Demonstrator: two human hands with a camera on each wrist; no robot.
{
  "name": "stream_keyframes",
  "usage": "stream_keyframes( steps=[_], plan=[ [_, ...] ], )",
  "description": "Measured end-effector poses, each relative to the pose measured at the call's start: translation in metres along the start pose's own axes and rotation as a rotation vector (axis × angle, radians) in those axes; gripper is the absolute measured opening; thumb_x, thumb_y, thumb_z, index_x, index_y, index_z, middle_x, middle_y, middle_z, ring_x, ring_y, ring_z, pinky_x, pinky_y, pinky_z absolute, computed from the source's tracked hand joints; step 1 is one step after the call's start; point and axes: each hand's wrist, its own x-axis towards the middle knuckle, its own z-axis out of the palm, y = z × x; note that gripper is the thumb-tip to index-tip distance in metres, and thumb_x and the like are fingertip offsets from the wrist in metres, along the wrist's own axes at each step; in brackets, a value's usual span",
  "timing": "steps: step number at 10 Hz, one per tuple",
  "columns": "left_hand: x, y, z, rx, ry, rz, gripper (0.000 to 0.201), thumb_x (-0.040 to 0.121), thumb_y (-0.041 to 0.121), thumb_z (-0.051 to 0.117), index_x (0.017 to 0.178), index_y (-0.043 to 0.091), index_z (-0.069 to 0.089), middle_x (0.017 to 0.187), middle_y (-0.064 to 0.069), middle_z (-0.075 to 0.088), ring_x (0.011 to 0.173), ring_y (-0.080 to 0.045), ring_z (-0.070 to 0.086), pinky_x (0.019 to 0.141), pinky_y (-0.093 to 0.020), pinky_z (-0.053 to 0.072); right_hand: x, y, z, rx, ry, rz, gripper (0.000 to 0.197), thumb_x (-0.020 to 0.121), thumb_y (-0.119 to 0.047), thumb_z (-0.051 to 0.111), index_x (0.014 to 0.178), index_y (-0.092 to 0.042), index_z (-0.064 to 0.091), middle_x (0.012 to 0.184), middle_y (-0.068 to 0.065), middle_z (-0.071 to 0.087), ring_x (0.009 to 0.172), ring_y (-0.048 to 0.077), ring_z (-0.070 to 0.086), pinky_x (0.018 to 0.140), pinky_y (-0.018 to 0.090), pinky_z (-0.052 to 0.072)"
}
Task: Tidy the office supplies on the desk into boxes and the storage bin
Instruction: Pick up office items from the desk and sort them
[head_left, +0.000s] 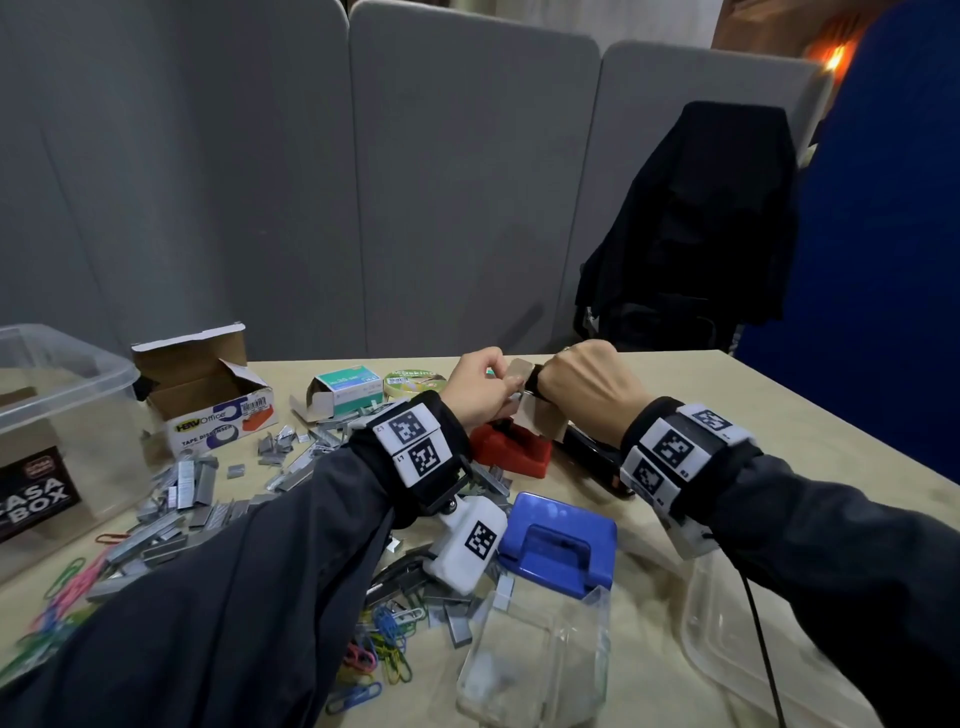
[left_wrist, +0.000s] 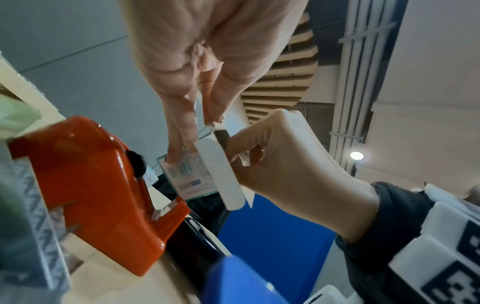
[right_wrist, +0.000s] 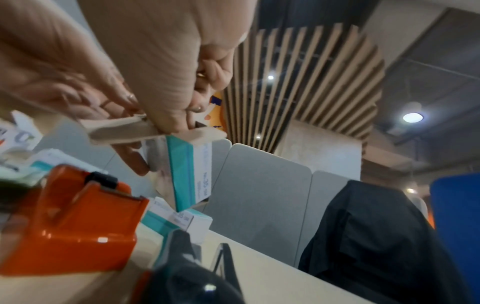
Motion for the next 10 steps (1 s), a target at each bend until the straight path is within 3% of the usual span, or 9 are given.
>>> stream_keyframes(
  steps=[1,2,4,5,6,7,8,9,10],
  plan=[
    [0.003,-0.001,0.003,0.045,0.007,0.009,0.038,0.096,-0.007,0.047,0.066,0.011,0.032,0.059,-0.005,0.039,0.04,-0.01,0.034,0.041,-0.016,0.028,0.003,-0.003,0.002,-0.06,-0.138,-0.096,0.029,0.096,-0.003,0.041,0.071,-0.017,0.042,0.094,0.002,0.069,0.087,0.023,0.068,0.047,0.027,0.019],
    [0.007,-0.002,0.006,0.093,0.025,-0.009,0.038,0.095,-0.003,0.051,0.065,0.013,0.034,0.054,-0.006,0.043,0.049,-0.015,0.039,0.052,-0.025,0.031,0.001,-0.004,-0.001,-0.011,-0.123,-0.099,0.028,0.098,-0.002,0.034,0.095,-0.017,0.057,0.106,0.005,0.068,0.099,0.027,0.066,0.061,0.031,0.033],
    [0.01,-0.007,0.005,0.17,0.057,-0.049,0.036,0.086,0.007,0.061,0.062,0.016,0.036,0.057,-0.008,0.044,0.056,-0.019,0.042,0.057,-0.029,0.035,0.002,-0.006,-0.003,0.009,-0.274,-0.123,0.029,0.102,-0.007,0.033,0.116,-0.01,0.058,0.118,0.008,0.065,0.109,0.029,0.063,0.07,0.031,0.035],
    [0.008,-0.006,0.002,0.198,0.031,-0.085,0.03,0.092,0.0,0.057,0.069,0.013,0.041,0.069,-0.012,0.049,0.061,-0.022,0.05,0.06,-0.032,0.047,0.001,-0.008,-0.003,0.135,-0.409,-0.065,0.029,0.103,-0.019,0.04,0.122,-0.007,0.058,0.123,0.011,0.063,0.113,0.03,0.06,0.074,0.031,0.037],
    [0.007,-0.006,0.0,0.249,0.004,-0.09,0.025,0.092,-0.001,0.055,0.073,0.012,0.045,0.073,-0.011,0.052,0.06,-0.02,0.051,0.056,-0.027,0.048,0.001,-0.009,-0.005,0.34,-0.607,0.014,0.032,0.102,-0.019,0.041,0.126,-0.006,0.057,0.122,0.013,0.063,0.11,0.029,0.061,0.079,0.029,0.042],
    [0.007,-0.007,0.0,0.248,-0.005,-0.104,0.025,0.093,-0.003,0.054,0.073,0.011,0.046,0.072,-0.009,0.052,0.062,-0.02,0.052,0.053,-0.023,0.048,0.002,-0.002,-0.01,0.678,-0.746,0.143,0.034,0.101,-0.017,0.041,0.126,0.001,0.055,0.08,0.008,0.071,0.063,0.012,0.065,0.058,0.015,0.044],
    [0.007,-0.008,0.002,0.236,0.004,-0.117,0.028,0.093,-0.004,0.052,0.072,0.011,0.043,0.075,-0.011,0.052,0.075,-0.028,0.054,0.049,-0.021,0.049,-0.002,0.0,-0.01,0.844,-0.839,0.197,0.036,0.099,-0.018,0.042,0.126,0.003,0.055,0.056,0.004,0.064,0.032,0.004,0.053,0.033,0.009,0.036],
    [0.008,-0.007,0.006,0.165,0.023,-0.159,0.034,0.096,-0.004,0.049,0.069,0.012,0.035,0.098,-0.019,0.051,0.091,-0.031,0.056,0.046,-0.021,0.052,-0.008,0.001,-0.014,0.758,-0.8,0.16,0.033,0.101,-0.017,0.037,0.124,-0.001,0.053,0.082,0.01,0.063,0.047,0.01,0.052,0.042,0.012,0.039],
    [0.005,-0.004,0.01,0.135,0.015,-0.167,0.035,0.097,-0.007,0.045,0.07,0.012,0.033,0.092,-0.017,0.05,0.079,-0.027,0.057,0.044,-0.02,0.051,-0.012,-0.001,-0.016,0.693,-0.744,0.157,0.029,0.101,-0.018,0.038,0.125,-0.007,0.052,0.092,0.011,0.057,0.056,0.009,0.042,0.055,0.017,0.035]
  ],
)
